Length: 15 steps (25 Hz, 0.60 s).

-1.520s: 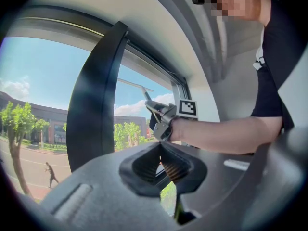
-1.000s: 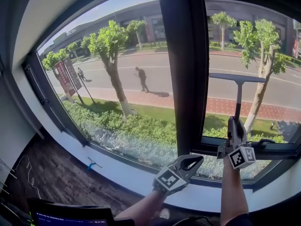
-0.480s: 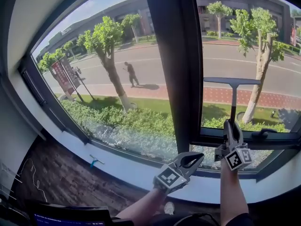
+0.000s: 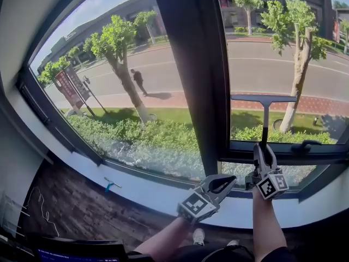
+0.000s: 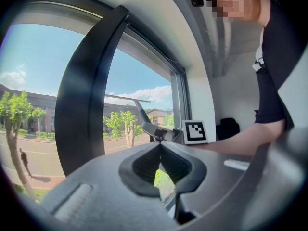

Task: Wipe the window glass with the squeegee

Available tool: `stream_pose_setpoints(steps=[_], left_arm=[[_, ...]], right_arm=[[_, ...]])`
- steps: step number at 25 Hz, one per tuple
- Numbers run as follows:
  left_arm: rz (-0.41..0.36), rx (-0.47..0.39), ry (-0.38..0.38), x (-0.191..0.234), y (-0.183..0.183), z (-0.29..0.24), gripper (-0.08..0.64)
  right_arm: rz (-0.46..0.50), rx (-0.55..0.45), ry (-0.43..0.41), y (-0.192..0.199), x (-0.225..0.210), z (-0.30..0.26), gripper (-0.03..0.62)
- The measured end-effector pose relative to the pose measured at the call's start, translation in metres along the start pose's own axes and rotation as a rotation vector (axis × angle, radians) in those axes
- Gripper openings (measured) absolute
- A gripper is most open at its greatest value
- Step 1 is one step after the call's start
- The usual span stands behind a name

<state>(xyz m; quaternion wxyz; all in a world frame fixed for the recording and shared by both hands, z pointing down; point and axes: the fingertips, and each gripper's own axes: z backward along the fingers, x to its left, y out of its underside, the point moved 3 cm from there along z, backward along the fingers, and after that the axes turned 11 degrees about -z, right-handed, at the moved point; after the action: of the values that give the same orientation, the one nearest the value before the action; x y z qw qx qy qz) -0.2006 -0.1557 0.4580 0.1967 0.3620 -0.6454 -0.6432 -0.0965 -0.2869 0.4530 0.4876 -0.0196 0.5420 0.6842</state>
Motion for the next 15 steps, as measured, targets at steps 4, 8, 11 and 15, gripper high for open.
stream_pose_setpoints(steps=[4,8,11,15], left_arm=[[0.01,0.007,0.008,-0.003,0.008,0.007,0.002],[0.017,0.015,0.015,-0.006,0.016,0.012,0.002],[0.029,0.025,0.018,-0.005,0.019,0.01,0.002],[0.043,0.014,0.021,-0.006,0.024,0.006,0.002]], right_arm=[[-0.018,0.044,0.028,0.026,-0.003,0.014,0.087],[-0.037,0.072,0.047,0.043,-0.006,0.026,0.083],[-0.058,0.087,0.047,0.05,-0.012,0.03,0.08],[-0.08,0.116,0.044,0.055,-0.017,0.036,0.078]])
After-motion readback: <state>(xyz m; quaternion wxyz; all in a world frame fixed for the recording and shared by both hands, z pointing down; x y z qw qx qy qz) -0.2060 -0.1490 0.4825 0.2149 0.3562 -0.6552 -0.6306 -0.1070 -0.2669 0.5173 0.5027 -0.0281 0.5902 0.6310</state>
